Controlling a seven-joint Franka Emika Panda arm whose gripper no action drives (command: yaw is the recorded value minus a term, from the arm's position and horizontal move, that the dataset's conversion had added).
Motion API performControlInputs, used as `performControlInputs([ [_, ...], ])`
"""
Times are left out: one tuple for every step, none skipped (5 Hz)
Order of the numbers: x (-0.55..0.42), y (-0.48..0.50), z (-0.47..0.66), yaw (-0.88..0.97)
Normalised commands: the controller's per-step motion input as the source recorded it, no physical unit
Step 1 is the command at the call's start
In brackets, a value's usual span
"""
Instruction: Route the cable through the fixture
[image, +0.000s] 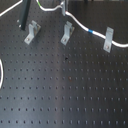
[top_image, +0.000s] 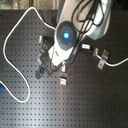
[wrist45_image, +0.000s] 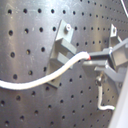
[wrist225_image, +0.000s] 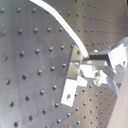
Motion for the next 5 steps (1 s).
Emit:
performControlInputs([
  [0.241, -0.225, 0.0, 0.52],
  [0.002, 0.001, 0.01, 1.0],
  [0.0, 0.0, 0.01, 1.0],
  [0.0, -0.002, 0.09, 0.98],
  [0.009, -0.047, 0.14, 0.86],
])
